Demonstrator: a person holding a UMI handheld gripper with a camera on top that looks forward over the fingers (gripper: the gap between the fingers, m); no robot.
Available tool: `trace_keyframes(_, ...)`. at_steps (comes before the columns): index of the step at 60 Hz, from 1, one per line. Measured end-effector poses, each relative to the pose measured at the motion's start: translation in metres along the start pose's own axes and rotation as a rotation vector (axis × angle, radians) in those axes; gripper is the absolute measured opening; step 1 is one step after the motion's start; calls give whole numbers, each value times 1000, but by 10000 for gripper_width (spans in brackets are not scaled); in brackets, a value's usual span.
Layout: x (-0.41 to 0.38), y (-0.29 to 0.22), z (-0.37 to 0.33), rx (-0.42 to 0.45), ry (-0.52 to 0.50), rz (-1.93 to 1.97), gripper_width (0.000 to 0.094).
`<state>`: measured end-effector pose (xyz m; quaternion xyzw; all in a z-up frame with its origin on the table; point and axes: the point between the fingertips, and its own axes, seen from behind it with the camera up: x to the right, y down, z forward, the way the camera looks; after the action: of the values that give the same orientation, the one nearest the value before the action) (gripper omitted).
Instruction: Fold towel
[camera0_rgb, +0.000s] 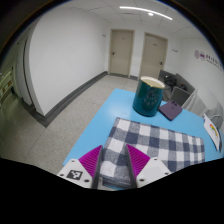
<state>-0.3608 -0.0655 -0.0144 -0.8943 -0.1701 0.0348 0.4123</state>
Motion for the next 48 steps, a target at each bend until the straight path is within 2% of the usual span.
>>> trace_keyframes(1, 1, 3, 2, -7, -6, -2, 416)
trace_keyframes(2, 0, -1, 2, 15, -15, 5, 404)
trace_keyframes(3, 2, -2, 1, 26, -14, 9, 435)
trace_keyframes(4, 4, 0, 2, 19, -7, 8, 339)
trace_keyframes(8, 10, 0, 1, 37, 9, 0, 213)
trace_keyframes(9, 12, 0, 1, 41, 17, -2, 237)
trace_keyframes(10, 16, 0, 2, 47, 29, -1, 125)
trace_keyframes(11, 19, 0, 3, 54, 41, -1, 83)
trace_keyframes(14, 19, -1, 2, 72, 49, 15, 40)
trace_keyframes(19, 20, -2, 1, 65, 48, 24, 32)
trace_keyframes(22, 18, -6, -2, 56, 14, 57, 20)
trace_keyframes(27, 27, -34, -22, 108, -49, 139, 17)
trace_keyframes(31, 61, -62, -43, 172, -20, 148, 18)
trace_keyframes(37, 118, -78, -74, 219, -7, 176, 27)
trace_keyframes(48, 242, -30, -94, 167, 150, 265, 31)
